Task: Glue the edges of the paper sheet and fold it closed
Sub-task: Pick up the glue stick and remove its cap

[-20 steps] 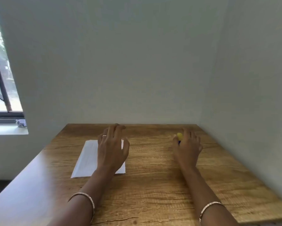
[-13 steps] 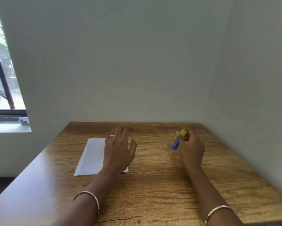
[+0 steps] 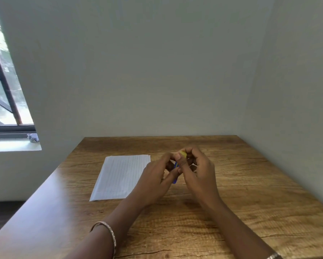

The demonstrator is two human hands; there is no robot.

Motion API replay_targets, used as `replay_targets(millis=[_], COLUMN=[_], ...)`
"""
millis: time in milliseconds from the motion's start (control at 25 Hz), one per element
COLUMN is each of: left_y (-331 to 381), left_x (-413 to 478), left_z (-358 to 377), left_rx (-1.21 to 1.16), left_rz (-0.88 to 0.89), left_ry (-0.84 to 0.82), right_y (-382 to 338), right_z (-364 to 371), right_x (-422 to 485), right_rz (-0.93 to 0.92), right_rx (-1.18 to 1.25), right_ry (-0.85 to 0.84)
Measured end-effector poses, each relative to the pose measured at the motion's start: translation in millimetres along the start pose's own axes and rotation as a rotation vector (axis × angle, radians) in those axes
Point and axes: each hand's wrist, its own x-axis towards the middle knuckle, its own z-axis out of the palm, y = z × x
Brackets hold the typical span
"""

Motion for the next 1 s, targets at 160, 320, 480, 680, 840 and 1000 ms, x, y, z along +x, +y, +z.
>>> replay_targets(millis=[160, 320, 480, 680, 840, 1000], left_y=[0.6, -0.1, 2.8, 0.2, -4.3, -5.6], left_x=[-1.8, 0.4, -4.4, -3.1, -3.0, -2.0], left_z=[4.1, 0.9, 3.1, 2.0, 2.8, 1.7], left_rx=[-0.060, -0.216, -0.265, -0.214, -0.202, -0.191], left_rz=[0.018, -0.071, -0.174, -0.174, -0.190, -0.203], left_ry=[-0.029, -0.108, -0.162, -0.053, -0.011, -0.004], right_y=[2.3, 7.2, 6.7, 22.9, 43.0, 56.7], right_z=[0.0, -4.7, -24.3, -57.6, -59.3, -47.4], right_x=[1.3, 5.0, 16.6, 26.2, 26.8, 23.2], right_rz=[-0.031, 0.006, 0.184, 0.220, 0.203, 0.243], right_rx=[-0.010, 0.008, 0.226, 0.116, -0.150, -0.349], right_ry=[-0.011, -0.072, 0.113, 0.371, 0.228, 0.063])
